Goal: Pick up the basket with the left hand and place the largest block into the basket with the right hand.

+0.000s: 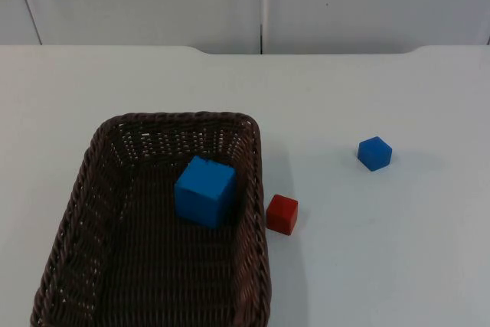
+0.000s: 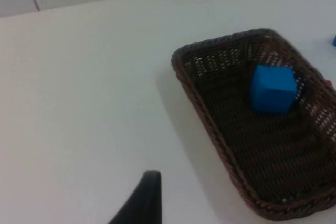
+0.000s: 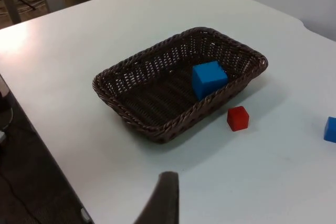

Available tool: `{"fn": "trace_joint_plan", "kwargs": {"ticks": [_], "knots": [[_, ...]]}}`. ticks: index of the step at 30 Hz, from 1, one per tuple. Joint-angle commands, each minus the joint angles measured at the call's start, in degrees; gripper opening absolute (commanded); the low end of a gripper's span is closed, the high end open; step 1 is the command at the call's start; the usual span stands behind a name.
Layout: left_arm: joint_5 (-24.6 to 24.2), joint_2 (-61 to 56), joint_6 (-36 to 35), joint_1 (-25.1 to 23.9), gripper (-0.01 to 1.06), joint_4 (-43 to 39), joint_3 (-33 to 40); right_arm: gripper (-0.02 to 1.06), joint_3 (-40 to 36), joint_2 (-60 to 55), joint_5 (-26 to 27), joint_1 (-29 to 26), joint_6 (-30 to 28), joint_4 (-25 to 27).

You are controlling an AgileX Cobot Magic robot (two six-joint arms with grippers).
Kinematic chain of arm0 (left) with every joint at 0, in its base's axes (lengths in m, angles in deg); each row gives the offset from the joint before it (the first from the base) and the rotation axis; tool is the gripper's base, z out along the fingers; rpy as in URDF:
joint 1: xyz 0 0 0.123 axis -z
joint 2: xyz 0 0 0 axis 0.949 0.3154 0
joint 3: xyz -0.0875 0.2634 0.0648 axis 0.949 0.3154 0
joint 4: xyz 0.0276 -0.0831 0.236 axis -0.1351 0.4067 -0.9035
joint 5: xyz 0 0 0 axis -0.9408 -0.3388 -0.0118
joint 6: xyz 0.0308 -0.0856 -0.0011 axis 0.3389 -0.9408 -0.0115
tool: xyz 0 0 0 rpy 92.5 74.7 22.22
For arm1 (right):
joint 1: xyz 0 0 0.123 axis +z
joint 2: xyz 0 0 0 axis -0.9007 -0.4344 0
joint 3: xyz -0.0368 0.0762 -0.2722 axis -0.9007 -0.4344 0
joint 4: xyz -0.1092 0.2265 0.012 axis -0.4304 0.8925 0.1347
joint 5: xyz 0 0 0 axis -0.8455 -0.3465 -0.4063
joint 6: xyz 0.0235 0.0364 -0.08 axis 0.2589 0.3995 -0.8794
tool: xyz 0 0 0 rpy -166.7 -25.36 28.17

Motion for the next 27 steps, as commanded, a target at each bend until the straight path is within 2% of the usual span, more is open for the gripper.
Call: {"fn": "trace_joint_plan", "kwargs": {"ticks": [1, 9, 14, 27], "knots": [[-0.27, -0.22, -1.81, 0.06, 1.05, -1.91, 0.33, 0.81, 0.12, 0.11, 0.40, -0.24, -0.39, -0.40], [-0.27, -0.22, -1.81, 0.06, 1.05, -1.71, 0.33, 0.81, 0.12, 0.11, 0.40, -0.24, -0.78, -0.24], [-0.27, -0.22, 0.96, 0.06, 1.05, 0.25, 0.33, 0.81, -0.33, 0.11, -3.99, -0.24, -0.62, -0.39], [-0.27, -0.22, 0.96, 0.06, 1.05, 0.25, 0.33, 0.81, -1.30, 0.11, -4.96, -0.24, 1.03, -0.11]]}}
